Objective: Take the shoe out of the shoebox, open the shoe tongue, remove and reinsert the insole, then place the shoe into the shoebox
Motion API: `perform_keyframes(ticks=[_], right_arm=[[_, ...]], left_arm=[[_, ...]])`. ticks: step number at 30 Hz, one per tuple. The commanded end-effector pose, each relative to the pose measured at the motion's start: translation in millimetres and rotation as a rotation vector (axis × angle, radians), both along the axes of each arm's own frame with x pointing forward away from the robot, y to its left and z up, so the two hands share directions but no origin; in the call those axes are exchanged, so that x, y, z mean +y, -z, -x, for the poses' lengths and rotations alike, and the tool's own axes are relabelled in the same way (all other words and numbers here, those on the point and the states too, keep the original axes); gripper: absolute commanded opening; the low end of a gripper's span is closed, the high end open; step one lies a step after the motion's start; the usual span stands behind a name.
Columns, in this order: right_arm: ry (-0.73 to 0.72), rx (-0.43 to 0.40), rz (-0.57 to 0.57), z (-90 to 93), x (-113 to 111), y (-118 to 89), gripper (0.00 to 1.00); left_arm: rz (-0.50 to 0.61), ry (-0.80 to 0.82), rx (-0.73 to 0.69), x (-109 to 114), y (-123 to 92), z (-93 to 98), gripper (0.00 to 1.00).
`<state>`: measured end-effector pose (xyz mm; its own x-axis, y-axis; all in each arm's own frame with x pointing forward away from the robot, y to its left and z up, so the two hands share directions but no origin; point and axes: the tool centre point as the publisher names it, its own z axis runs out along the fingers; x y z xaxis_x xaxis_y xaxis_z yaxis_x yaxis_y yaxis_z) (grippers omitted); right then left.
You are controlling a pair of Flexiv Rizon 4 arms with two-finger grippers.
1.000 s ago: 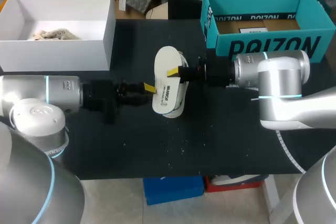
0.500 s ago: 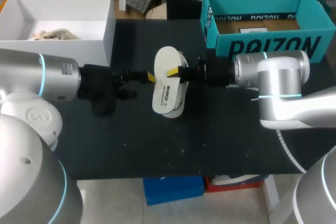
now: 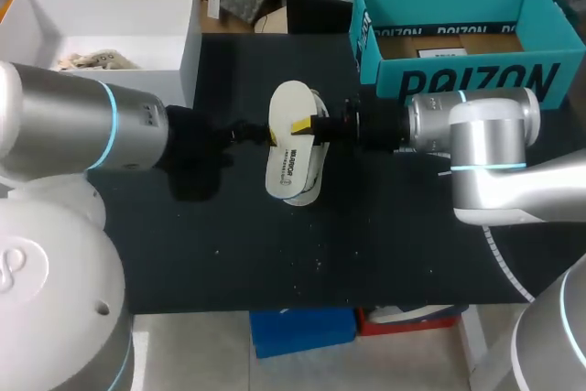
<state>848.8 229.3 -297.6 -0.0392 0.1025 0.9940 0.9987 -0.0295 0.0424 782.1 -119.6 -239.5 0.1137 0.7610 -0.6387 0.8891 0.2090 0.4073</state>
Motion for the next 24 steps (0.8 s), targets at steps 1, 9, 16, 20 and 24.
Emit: perform_keyframes(ticks=[1,9,16,20,24], right_arm=[[0.003,0.000,0.001,0.9,0.8,0.0,0.00],[0.003,0.000,0.001,0.9,0.8,0.0,0.00],[0.003,0.000,0.001,0.9,0.8,0.0,0.00],[0.003,0.000,0.001,0.9,0.8,0.0,0.00],[0.003,0.000,0.001,0.9,0.8,0.0,0.00]], left_arm=[[-0.240,-0.116,0.050,-5.1,0.4,-0.3,1.00],[-0.402,-0.020,0.109,-33.2,-31.2,-5.2,1.00],[-0.576,0.022,0.105,-41.4,-42.0,-2.3,1.00],[-0.591,0.005,0.126,-37.4,-38.1,1.2,1.00],[-0.630,-0.021,0.174,-33.3,-34.4,1.8,1.00]])
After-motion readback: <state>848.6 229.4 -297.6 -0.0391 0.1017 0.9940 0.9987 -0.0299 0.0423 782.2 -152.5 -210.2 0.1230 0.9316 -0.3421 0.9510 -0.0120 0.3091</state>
